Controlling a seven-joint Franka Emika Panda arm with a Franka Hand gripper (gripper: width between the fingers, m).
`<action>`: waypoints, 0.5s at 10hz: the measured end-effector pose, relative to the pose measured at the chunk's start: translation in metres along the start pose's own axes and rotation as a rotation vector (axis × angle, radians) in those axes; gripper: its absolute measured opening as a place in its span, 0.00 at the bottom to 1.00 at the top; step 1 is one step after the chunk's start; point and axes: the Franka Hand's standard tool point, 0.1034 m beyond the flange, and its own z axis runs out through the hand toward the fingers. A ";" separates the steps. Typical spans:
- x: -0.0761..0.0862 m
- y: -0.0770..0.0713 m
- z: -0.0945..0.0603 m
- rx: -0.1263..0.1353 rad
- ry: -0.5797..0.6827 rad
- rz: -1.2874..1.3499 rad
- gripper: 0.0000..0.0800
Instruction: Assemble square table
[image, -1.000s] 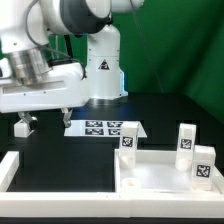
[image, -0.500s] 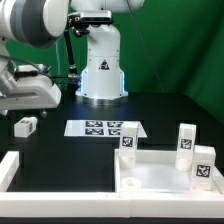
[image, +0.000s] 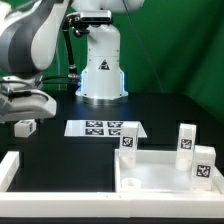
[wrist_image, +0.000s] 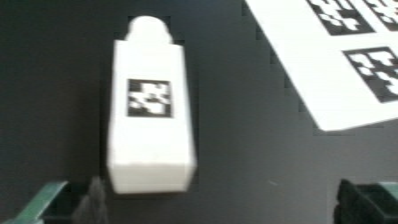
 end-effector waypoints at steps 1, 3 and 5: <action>0.000 -0.001 -0.001 -0.001 0.003 0.001 0.81; 0.001 -0.001 0.000 -0.001 0.000 0.001 0.81; -0.002 0.010 0.015 0.021 -0.038 0.020 0.81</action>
Offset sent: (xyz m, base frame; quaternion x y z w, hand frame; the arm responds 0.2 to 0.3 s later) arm 0.0000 0.0000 0.0000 0.0000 0.0000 0.0000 1.0000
